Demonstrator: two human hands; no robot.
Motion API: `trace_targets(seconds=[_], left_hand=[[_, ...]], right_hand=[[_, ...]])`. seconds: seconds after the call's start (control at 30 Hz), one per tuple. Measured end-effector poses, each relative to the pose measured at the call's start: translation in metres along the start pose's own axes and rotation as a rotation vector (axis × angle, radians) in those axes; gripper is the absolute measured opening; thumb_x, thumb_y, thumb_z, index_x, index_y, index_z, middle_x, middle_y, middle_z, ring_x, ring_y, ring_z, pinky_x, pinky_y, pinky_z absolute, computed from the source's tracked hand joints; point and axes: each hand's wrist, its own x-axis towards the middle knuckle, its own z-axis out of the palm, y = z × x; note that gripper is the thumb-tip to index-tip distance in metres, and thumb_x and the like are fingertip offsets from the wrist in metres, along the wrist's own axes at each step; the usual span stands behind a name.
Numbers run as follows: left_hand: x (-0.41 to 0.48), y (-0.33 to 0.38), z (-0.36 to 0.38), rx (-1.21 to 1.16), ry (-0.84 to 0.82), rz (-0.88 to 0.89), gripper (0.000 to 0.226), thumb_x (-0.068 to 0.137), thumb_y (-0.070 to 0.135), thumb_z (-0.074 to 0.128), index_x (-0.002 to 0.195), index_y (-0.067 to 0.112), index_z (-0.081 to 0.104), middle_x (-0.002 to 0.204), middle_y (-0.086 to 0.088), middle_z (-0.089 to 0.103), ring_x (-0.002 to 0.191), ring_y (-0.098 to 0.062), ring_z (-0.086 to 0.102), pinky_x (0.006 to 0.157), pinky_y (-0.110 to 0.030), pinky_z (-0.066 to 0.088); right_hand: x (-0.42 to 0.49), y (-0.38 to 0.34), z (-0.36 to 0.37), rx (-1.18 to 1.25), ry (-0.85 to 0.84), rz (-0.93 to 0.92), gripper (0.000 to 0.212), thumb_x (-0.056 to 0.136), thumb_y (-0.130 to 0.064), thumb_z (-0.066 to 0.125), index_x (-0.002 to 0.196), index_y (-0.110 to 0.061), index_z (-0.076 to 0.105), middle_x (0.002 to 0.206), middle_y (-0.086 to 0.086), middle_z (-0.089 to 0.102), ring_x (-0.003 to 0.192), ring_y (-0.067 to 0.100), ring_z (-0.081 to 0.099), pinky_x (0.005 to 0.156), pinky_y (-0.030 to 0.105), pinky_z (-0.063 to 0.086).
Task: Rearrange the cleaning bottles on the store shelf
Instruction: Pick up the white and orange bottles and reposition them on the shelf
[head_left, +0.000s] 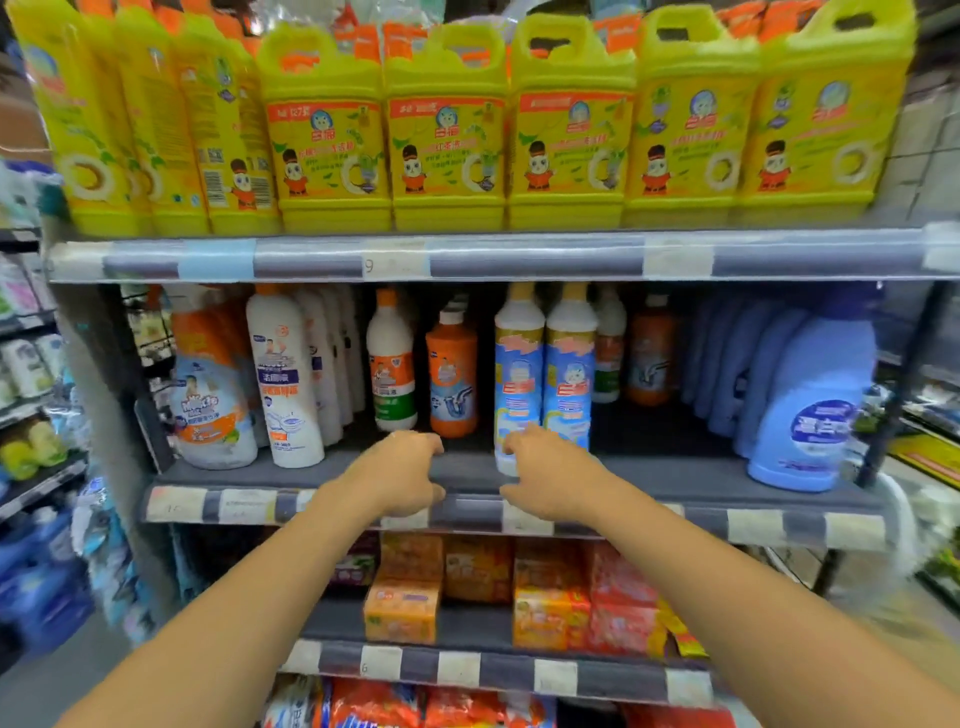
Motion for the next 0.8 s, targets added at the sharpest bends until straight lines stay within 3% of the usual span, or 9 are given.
trace_targets(seconds=[0.23, 0.43, 0.57, 0.8], left_hand=[[-0.033, 0.124, 0.028, 0.081, 0.032, 0.064, 0.055, 0.084, 0.04, 0.066, 0.132, 0.019, 0.049, 0.135, -0.009, 0.054, 0.119, -0.029, 0.053, 0.092, -0.04, 0.049], [-0.048, 0.202, 0.04, 0.076, 0.05, 0.11, 0.05, 0.085, 0.04, 0.065, 0.127, 0.016, 0.053, 0.127, -0.01, 0.058, 0.112, -0.03, 0.057, 0.088, -0.04, 0.051], [-0.045, 0.232, 0.039, 0.073, 0.045, 0.115, 0.05, 0.086, 0.038, 0.064, 0.13, 0.016, 0.051, 0.124, -0.01, 0.057, 0.108, -0.03, 0.057, 0.08, -0.038, 0.049], [-0.014, 0.253, 0.034, 0.085, 0.017, 0.085, 0.053, 0.086, 0.036, 0.062, 0.132, 0.013, 0.049, 0.126, -0.012, 0.054, 0.112, -0.03, 0.055, 0.088, -0.042, 0.051]], right_hand=[[-0.095, 0.088, -0.02, -0.045, 0.01, 0.092, 0.045, 0.085, -0.036, 0.06, 0.121, -0.012, 0.048, 0.116, 0.012, 0.046, 0.106, 0.033, 0.052, 0.075, 0.037, 0.043], [-0.146, 0.14, -0.03, -0.029, -0.006, 0.165, 0.05, 0.084, -0.034, 0.06, 0.127, -0.014, 0.045, 0.122, 0.013, 0.048, 0.106, 0.033, 0.053, 0.077, 0.039, 0.046], [-0.156, 0.157, -0.038, -0.015, 0.013, 0.183, 0.049, 0.083, -0.034, 0.063, 0.126, -0.017, 0.047, 0.12, 0.01, 0.049, 0.106, 0.031, 0.054, 0.081, 0.041, 0.05], [-0.139, 0.175, -0.043, 0.008, 0.039, 0.189, 0.052, 0.085, -0.03, 0.062, 0.131, -0.015, 0.042, 0.119, 0.011, 0.046, 0.102, 0.031, 0.054, 0.078, 0.039, 0.049]])
